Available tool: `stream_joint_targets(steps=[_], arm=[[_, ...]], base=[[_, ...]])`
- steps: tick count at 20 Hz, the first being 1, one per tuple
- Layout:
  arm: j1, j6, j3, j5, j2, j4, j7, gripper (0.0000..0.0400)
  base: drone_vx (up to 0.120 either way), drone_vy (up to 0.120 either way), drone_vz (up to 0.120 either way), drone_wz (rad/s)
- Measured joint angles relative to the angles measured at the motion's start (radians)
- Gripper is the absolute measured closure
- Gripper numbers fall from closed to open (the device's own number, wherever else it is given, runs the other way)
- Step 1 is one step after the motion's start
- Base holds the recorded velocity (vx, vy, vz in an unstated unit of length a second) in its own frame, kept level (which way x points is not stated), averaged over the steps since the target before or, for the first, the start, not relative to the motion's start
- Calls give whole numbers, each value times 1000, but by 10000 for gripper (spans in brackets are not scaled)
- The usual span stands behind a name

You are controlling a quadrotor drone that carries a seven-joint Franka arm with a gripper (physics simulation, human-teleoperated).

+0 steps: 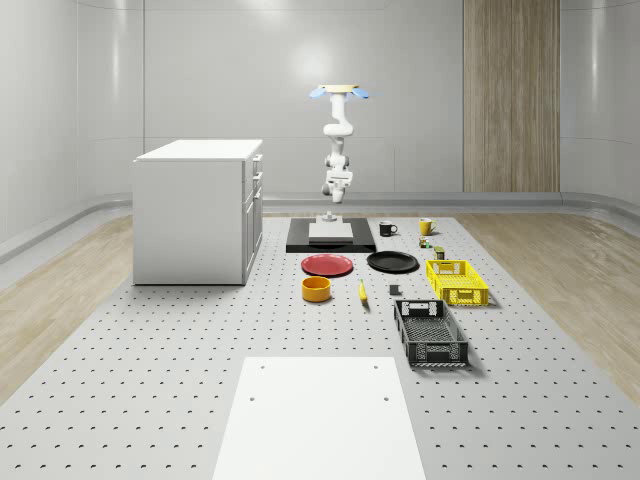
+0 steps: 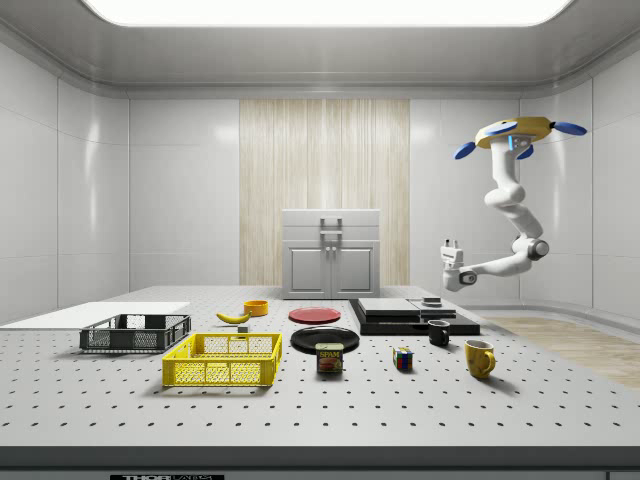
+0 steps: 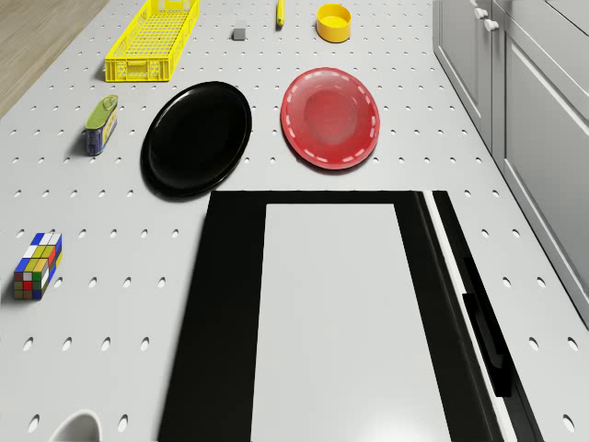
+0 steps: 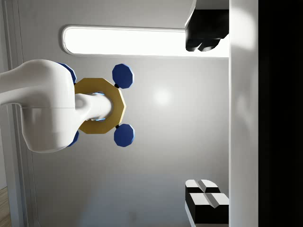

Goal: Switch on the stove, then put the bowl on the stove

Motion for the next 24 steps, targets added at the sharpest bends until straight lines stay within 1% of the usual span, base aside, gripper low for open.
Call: stream_joint_targets(steps=[4,7,10,13,15,16,19,21,24], arm=[[-14,4,44,-62,-3,-7,8,0],[-32,8,103,-145,-7,-19,20,0],[-62,14,196,-277,-15,-48,39,0],[-109,24,334,-482,-31,-115,73,0],[-153,33,452,-664,-49,-196,109,0],[-180,38,516,-768,-61,-249,133,0],[-284,38,707,-1107,-103,-440,234,0],[-376,17,819,-1327,-132,-567,321,0],[-537,-44,952,-1593,-173,-706,454,0]], base=[[0,-120,0,0],[0,-120,0,0],[0,-120,0,0],[0,0,0,0],[0,0,-20,0],[0,0,-120,0],[0,0,-120,0],[0,0,-120,0],[0,0,-120,0]])
